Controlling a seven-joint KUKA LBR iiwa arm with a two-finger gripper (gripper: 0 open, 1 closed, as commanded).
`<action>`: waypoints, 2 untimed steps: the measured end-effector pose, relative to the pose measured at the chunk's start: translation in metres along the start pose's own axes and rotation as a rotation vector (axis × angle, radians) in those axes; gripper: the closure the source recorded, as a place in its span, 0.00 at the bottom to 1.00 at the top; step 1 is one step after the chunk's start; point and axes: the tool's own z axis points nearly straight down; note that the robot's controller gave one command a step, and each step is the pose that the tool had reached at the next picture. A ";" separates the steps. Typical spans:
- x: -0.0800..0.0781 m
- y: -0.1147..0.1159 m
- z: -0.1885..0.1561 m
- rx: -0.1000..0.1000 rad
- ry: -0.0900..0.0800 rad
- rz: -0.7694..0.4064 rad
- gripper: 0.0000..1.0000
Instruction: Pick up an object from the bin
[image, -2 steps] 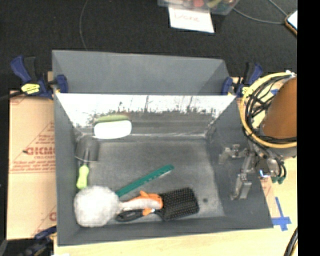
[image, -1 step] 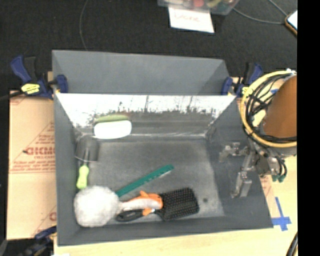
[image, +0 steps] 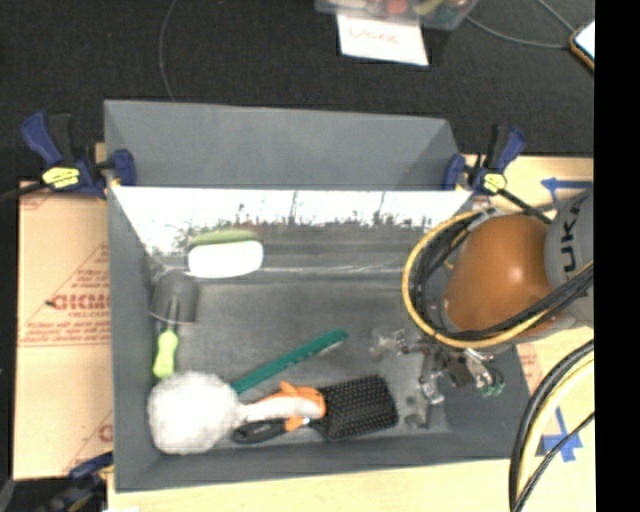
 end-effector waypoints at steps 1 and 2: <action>-0.020 0.028 -0.033 0.006 -0.010 -0.052 0.00; -0.017 0.057 0.006 -0.004 0.004 -0.273 0.00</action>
Offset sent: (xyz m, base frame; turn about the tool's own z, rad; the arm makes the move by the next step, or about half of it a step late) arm -0.0012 0.0602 -0.0057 -0.2756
